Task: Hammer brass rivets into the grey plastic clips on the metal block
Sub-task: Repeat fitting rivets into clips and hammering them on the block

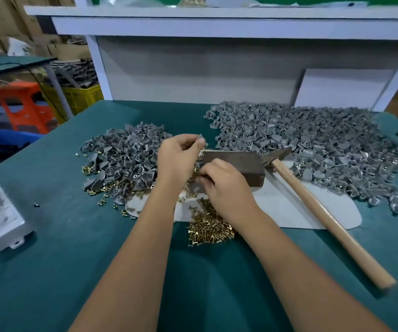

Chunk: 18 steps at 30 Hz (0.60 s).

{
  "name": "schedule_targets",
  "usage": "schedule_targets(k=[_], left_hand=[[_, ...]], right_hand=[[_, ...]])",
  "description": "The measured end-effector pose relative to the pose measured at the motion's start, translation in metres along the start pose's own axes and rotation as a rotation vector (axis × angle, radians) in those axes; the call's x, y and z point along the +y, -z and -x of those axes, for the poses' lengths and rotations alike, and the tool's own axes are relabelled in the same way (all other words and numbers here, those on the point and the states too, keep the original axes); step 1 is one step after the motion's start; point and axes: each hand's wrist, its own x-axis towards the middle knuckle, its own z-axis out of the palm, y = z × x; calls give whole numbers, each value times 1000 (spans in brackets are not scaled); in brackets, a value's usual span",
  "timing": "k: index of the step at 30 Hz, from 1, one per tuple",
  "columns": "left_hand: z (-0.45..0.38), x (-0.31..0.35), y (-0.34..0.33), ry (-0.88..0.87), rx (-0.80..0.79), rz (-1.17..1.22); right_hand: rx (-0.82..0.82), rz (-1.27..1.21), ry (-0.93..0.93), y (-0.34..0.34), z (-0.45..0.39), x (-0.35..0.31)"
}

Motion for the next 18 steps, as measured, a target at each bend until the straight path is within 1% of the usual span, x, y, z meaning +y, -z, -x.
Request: schedule_targets(k=[2,4,6,8,11,14,16,18], left_hand=[[0,4,-11,25,3,94],[3,1,-17,33,20,119],[9,-6,-19,37,10,97],[11,-12,-17,24,-22,50],[13,-12,-10,9,-60,66],[17,-7,-9,-1,-133,90],[19,-5,-12,-5,-172,81],[19,-6,-16,-17,-171,49]], right_hand=[[34,-28,9,3,0,5],[7,-54,13,5,1,11],[-55,-50,29,5,3,15],[-42,-45,47,5,3,17],[121,-61,39,7,2,18],[268,-22,8,10,2,20],[334,-38,-73,12,2,22],[396,-110,-189,15,1,25]])
